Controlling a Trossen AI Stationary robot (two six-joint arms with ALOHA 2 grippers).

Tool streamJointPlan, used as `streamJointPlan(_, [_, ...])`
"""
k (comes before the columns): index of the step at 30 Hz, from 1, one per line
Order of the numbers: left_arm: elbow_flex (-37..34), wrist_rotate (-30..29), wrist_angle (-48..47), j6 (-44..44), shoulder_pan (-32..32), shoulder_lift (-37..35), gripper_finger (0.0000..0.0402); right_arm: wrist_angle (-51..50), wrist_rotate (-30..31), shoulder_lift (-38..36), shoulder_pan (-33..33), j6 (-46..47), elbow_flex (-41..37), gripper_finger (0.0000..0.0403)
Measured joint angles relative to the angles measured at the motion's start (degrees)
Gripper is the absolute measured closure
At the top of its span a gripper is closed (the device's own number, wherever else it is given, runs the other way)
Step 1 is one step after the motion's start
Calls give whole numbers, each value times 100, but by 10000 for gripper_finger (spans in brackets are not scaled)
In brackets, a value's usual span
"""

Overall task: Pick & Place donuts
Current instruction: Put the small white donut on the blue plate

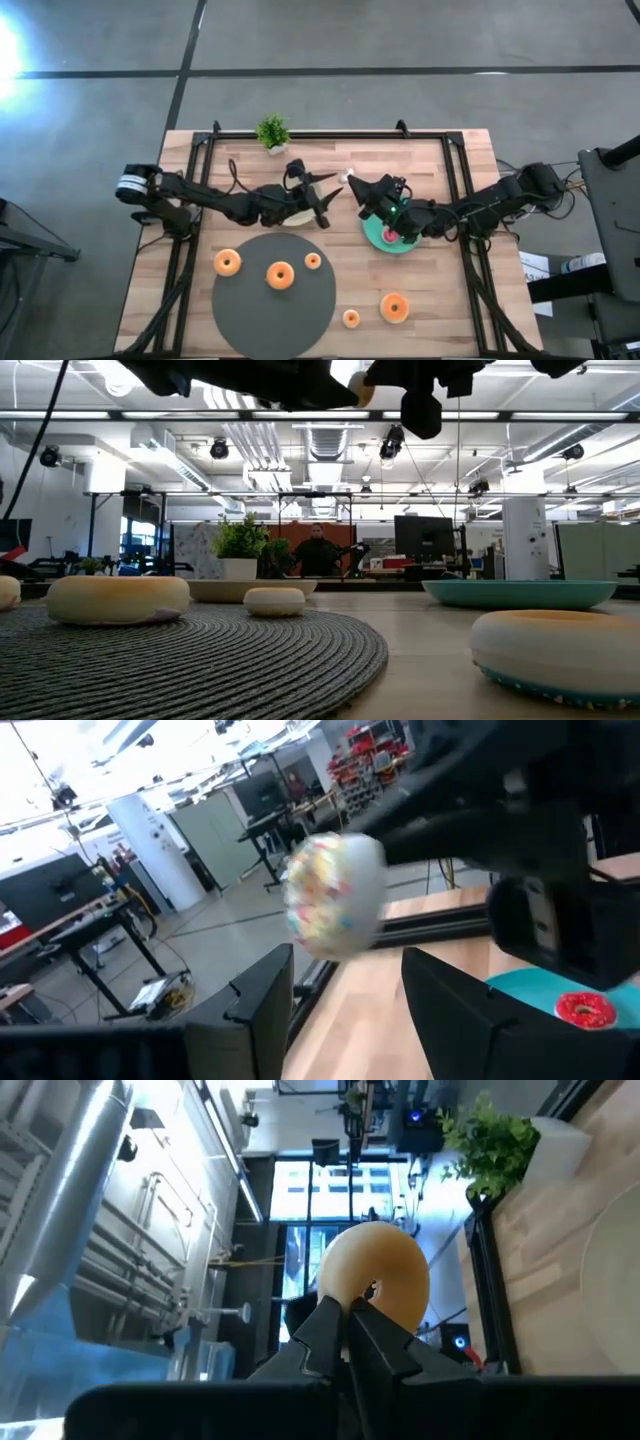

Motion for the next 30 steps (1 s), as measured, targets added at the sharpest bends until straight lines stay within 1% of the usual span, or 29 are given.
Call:
streamJointPlan(8, [274,-70,139,38,13,211,239,-20,-21,11,-25,154,0,394])
streamJointPlan(13, [349,-153,110,91,47,221,249,-18,-22,11,-19,154,0,393])
streamJointPlan(17, [348,-153,91,130,65,221,279,-19,-22,11,-23,141,-2,388])
streamJointPlan(23, [342,-160,3,137,66,221,355,-262,-76,0,-19,134,-2,377])
streamJointPlan(26, [336,-170,-105,194,74,221,390,-799,-290,-136,13,149,-5,359])
streamJointPlan(30, [319,-155,-495,169,74,221,397,-2085,-372,-650,181,149,-9,320])
